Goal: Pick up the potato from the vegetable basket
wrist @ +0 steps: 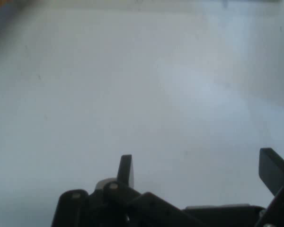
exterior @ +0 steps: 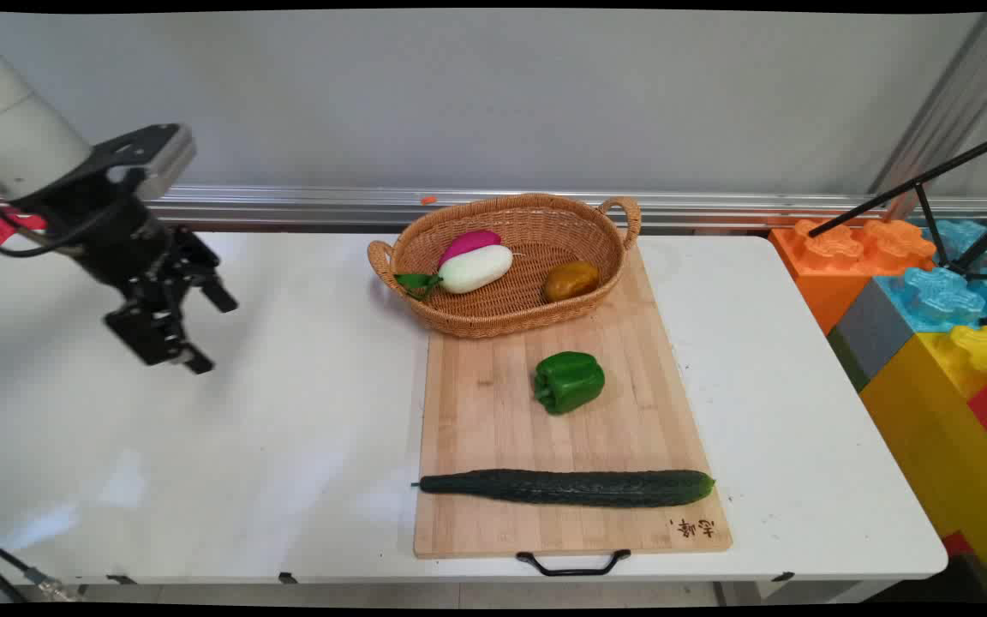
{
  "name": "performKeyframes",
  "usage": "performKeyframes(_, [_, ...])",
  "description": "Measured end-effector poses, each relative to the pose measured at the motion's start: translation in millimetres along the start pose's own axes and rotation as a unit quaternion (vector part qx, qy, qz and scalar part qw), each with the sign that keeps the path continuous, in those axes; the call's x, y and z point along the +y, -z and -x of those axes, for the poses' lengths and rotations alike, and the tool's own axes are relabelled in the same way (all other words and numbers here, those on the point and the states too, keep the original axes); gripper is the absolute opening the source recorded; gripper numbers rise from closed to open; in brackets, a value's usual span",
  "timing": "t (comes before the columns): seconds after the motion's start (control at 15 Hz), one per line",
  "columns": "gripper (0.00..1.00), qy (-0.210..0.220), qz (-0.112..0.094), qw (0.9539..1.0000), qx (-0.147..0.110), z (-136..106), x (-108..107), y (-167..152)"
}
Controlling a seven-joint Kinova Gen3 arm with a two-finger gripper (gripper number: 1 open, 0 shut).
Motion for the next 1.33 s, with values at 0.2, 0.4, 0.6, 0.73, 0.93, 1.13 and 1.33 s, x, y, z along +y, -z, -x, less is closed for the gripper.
performKeyframes(0.2, [1.0,0.012,-0.014,0.9993,0.033,-34.4,-8.1,-14.1])
performKeyframes(0.4, [1.0,0.022,-0.036,0.9972,0.062,-82.8,-19.1,-34.5])
performKeyframes(0.6, [1.0,0.049,-0.059,0.9933,0.087,-125.7,-33.0,-52.4])
performKeyframes(0.73, [1.0,0.073,-0.068,0.9894,0.105,-159.6,-44.9,-68.7])
performKeyframes(0.93, [1.0,0.11,-0.068,0.9828,0.131,-210.5,-67.7,-96.0])
performKeyframes(1.13, [1.0,0.133,-0.062,0.9809,0.128,-244.7,-86.2,-122.7])
performKeyframes(1.33, [1.0,0.166,-0.069,0.9755,0.128,-270.6,-107.9,-148.7])
